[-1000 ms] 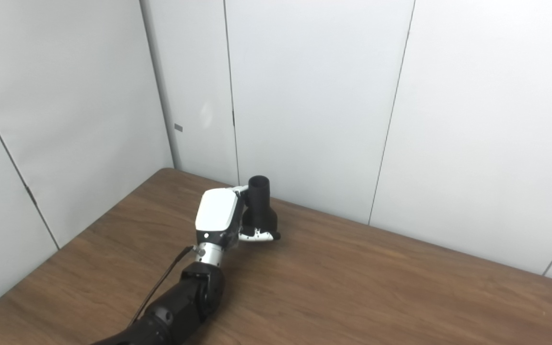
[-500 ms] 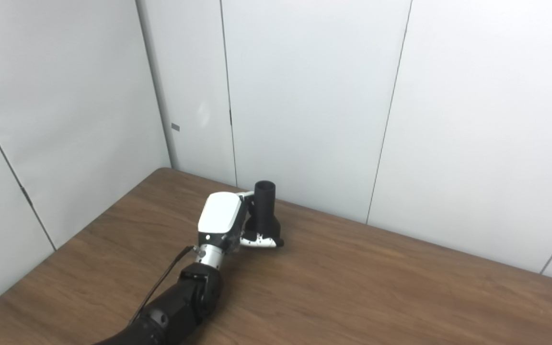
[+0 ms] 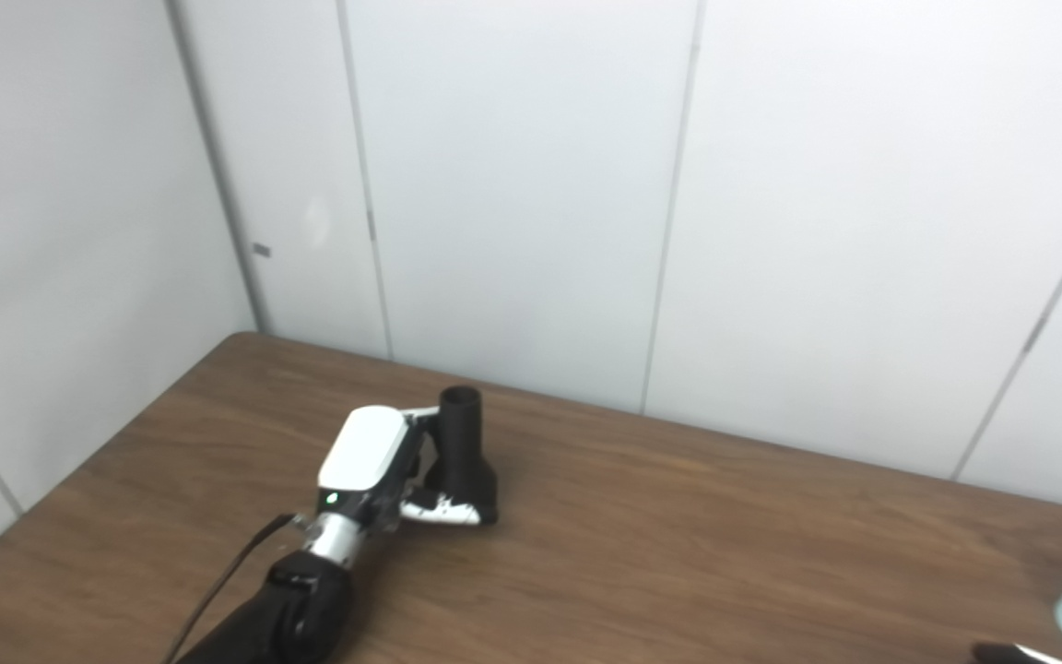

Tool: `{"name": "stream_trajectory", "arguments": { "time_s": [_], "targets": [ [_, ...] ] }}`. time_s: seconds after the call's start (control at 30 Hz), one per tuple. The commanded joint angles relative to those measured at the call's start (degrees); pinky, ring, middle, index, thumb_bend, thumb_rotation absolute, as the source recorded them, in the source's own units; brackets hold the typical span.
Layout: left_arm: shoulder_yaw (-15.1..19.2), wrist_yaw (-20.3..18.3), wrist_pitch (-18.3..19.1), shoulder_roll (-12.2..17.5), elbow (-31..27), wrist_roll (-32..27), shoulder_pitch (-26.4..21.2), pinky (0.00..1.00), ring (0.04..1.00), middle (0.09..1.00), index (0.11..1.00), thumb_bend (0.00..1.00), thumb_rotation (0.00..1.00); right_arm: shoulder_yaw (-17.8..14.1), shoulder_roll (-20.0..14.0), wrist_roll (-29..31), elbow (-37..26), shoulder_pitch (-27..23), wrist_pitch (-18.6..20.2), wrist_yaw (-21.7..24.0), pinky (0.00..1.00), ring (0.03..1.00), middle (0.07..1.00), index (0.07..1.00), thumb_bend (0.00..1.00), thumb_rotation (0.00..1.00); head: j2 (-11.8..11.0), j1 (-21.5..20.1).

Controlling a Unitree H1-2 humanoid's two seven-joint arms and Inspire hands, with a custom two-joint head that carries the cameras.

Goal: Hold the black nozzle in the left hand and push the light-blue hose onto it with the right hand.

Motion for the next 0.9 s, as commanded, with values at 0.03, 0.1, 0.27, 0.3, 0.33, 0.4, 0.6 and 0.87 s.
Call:
{"name": "stream_trajectory", "arguments": {
  "time_s": [0.03, 0.1, 0.27, 0.3, 0.33, 0.4, 0.6, 0.87],
  "targets": [
    [-0.9, -1.8, -2.3, -0.7, -2.0, -0.4, 3.5, 0.1, 0.153, 0.471, 0.48, 0.52, 0.0, 0.5, 1.2, 0.0, -1.9, 0.2, -0.4, -0.4, 0.65, 0.721, 0.723, 0.683, 0.3, 0.37, 0.3, -1.1],
    [-1.0, -3.5, -2.9, -1.1, -3.8, -0.7, 4.4, 0.13, 0.185, 0.421, 0.508, 0.52, 0.0, 0.5, 1.8, 0.2, -2.6, 0.2, 0.2, -0.6, 0.66, 0.722, 0.722, 0.686, 0.25, 0.24, 0.5, -2.1],
    [-1.8, -7.3, -3.1, -2.0, -7.9, 0.1, 6.5, 0.14, 0.204, 0.406, 0.511, 0.51, 0.0, 0.7, 2.7, 0.2, -3.6, 0.0, 0.4, -0.5, 0.64, 0.706, 0.711, 0.677, 0.23, 0.03, 0.9, -4.2],
    [-1.8, -7.7, -3.2, -2.2, -8.4, 0.2, 6.7, 0.13, 0.196, 0.397, 0.509, 0.51, 0.0, 0.8, 2.8, 0.1, -3.6, 0.0, 0.3, -0.5, 0.64, 0.707, 0.713, 0.677, 0.23, 0.01, 1.0, -4.7],
    [-1.8, -8.0, -3.2, -2.4, -9.0, 0.4, 7.0, 0.13, 0.188, 0.392, 0.506, 0.51, 0.0, 0.8, 3.0, -0.2, -3.6, -0.1, 0.4, -0.6, 0.64, 0.705, 0.712, 0.676, 0.23, 0.01, 1.0, -5.3],
    [-2.2, -8.9, -3.2, -2.8, -10.5, 1.0, 7.5, 0.11, 0.17, 0.439, 0.491, 0.52, 0.0, 1.0, 3.3, -0.9, -3.6, -0.3, 0.5, -1.1, 0.63, 0.698, 0.707, 0.673, 0.24, 0.0, 1.1, -6.4],
    [-4.1, -5.9, -8.7, -3.1, -10.2, 4.8, 7.6, 0.09, 0.141, 0.471, 0.48, 0.52, 0.0, 1.6, 4.2, -2.9, -3.9, -0.7, 0.3, -2.2, 0.62, 0.687, 0.697, 0.665, 0.26, 0.08, 1.1, -8.9],
    [-5.1, -5.8, -12.2, -4.8, -9.1, 5.5, 7.0, 0.19, 0.329, 0.464, 0.546, 0.49, 0.0, 1.9, 5.3, -3.5, -2.8, -1.7, -1.0, -3.3, 0.61, 0.683, 0.69, 0.66, 0.29, 0.15, 1.2, -13.7]
  ]
}}
